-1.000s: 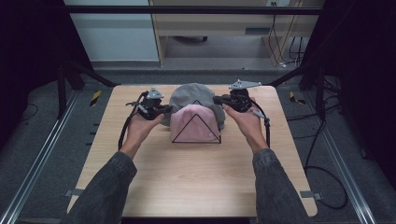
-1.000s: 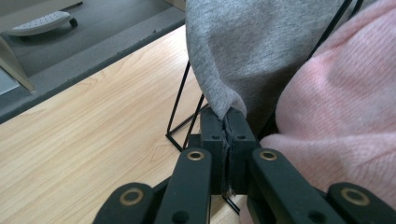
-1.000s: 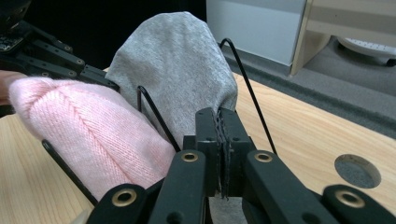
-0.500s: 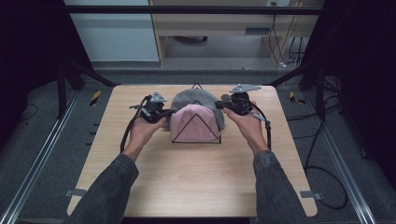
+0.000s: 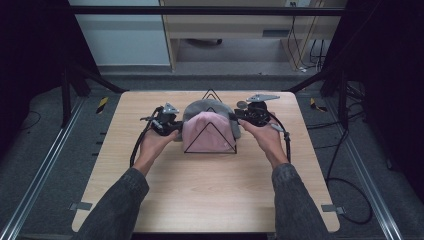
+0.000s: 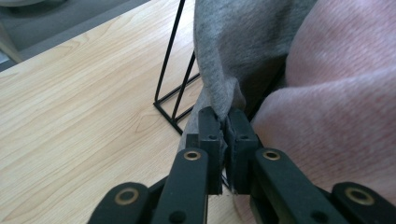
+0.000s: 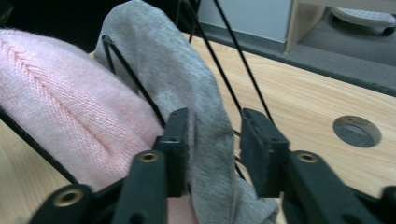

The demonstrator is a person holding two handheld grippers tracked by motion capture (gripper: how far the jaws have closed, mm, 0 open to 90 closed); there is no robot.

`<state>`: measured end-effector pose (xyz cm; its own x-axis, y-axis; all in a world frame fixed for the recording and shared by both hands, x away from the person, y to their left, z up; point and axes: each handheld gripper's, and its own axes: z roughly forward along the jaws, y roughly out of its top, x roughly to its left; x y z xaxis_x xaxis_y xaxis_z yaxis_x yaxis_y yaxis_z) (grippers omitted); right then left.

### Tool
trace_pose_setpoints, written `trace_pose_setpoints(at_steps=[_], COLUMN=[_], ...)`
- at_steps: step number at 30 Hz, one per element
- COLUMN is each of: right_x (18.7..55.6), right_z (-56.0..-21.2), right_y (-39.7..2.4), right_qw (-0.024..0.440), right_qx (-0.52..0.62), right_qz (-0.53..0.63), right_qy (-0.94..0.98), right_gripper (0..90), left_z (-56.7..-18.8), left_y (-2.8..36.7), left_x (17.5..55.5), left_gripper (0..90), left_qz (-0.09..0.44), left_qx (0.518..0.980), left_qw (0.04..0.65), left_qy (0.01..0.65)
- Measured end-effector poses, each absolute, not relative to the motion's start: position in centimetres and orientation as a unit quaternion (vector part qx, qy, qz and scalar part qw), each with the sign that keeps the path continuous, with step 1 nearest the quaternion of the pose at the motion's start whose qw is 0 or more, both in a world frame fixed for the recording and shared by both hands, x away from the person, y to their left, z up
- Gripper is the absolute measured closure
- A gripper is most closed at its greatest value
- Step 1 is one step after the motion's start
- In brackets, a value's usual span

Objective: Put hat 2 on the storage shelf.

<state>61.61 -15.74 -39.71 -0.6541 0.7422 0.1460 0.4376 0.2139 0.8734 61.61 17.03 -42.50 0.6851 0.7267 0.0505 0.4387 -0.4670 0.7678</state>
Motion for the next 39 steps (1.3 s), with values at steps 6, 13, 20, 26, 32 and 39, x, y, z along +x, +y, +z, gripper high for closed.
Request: trace_pose_setpoints(at_steps=[6,13,20,26,32,39], right_x=[61.2,60.6,59.4,57.3,55.4,53.4], right_z=[-39.3,-38.3,-36.8,-36.2,-36.0,-37.3], right_y=[-16.2,-17.0,-18.0,-19.1,-20.0,-21.0], right_qw=[0.169,0.187,0.210,0.227,0.235,0.232], right_qx=[0.396,0.399,0.411,0.413,0.415,0.418], right_qz=[0.494,0.494,0.492,0.487,0.477,0.463], right_qy=[0.755,0.749,0.738,0.735,0.738,0.746], right_gripper=[45.8,33.8,21.5,15.3,11.1,9.3], left_z=[-42.3,-41.3,-39.3,-37.6,-37.8,-39.1], left_y=[17.3,17.6,18.5,19.2,19.8,20.4], left_x=[61.4,60.6,59.1,57.0,54.8,53.0], left_gripper=[78.6,58.2,30.6,15.7,11.6,10.2], left_qz=[0.196,0.232,0.247,0.245,0.232,0.212], left_qx=[0.829,0.824,0.816,0.814,0.828,0.840], left_qw=[0.388,0.375,0.390,0.400,0.398,0.391], left_qy=[0.353,0.356,0.347,0.342,0.320,0.312])
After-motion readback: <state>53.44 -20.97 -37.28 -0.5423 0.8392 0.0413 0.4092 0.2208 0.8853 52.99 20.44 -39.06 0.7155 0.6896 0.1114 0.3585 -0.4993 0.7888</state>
